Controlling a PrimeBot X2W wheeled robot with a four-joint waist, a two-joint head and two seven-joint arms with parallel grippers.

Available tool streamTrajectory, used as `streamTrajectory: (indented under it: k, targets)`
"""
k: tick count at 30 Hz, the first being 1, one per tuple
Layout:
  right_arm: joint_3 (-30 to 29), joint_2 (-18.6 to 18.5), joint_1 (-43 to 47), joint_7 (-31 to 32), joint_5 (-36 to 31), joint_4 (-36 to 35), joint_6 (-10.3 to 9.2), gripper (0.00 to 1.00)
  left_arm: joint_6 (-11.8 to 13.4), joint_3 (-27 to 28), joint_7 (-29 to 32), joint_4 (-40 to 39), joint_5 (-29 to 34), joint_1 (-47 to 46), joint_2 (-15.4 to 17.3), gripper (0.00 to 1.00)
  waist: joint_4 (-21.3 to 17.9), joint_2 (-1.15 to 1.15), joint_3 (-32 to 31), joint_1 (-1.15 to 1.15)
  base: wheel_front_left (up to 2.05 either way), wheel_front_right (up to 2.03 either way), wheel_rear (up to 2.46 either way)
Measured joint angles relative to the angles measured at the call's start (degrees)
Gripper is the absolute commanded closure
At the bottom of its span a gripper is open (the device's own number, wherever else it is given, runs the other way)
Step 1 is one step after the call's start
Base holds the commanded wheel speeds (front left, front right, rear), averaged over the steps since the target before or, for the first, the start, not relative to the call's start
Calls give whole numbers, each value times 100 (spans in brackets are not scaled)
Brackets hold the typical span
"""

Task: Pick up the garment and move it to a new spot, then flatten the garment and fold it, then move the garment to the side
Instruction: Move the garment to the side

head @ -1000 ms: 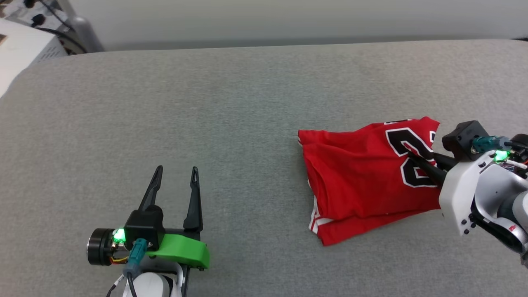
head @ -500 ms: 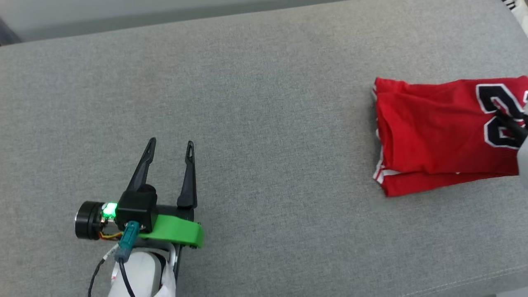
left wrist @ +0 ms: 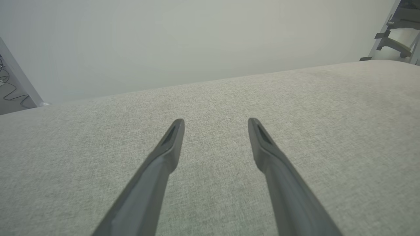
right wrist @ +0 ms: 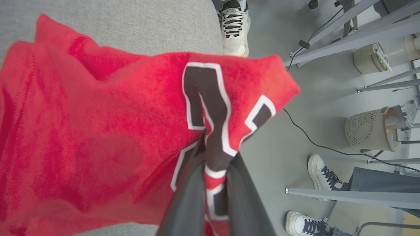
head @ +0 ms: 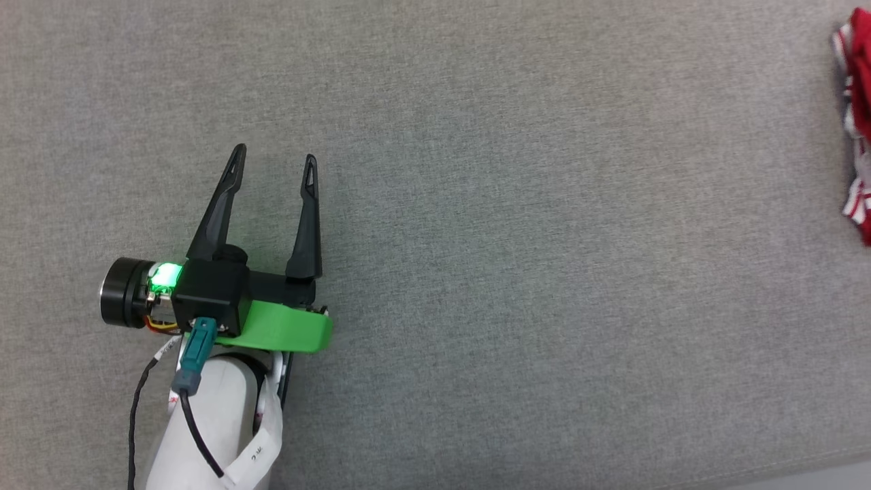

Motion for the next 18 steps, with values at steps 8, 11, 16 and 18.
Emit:
streamTrajectory:
  k: [8,11,16,18]
  targets:
    - [-275,328,-515,-310,-366,903,0,0,14,-53,-1,-23,15,-43,11,0,267,0,232,0,0,0,0]
    - [-332,402,-543,-783,-690,1214,0,0,60,-75,0,84,3,-34,2,0,294,0,8,0,0,0,0]
    - [-552,490,-532,-2136,-995,1199,0,0,135,-47,-1,216,-133,237,-59,0,339,0,-552,0,0,0,0]
    - [-615,580,-516,-2563,-1079,1076,0,0,162,-16,0,256,-140,390,-88,0,364,0,-745,0,0,0,0]
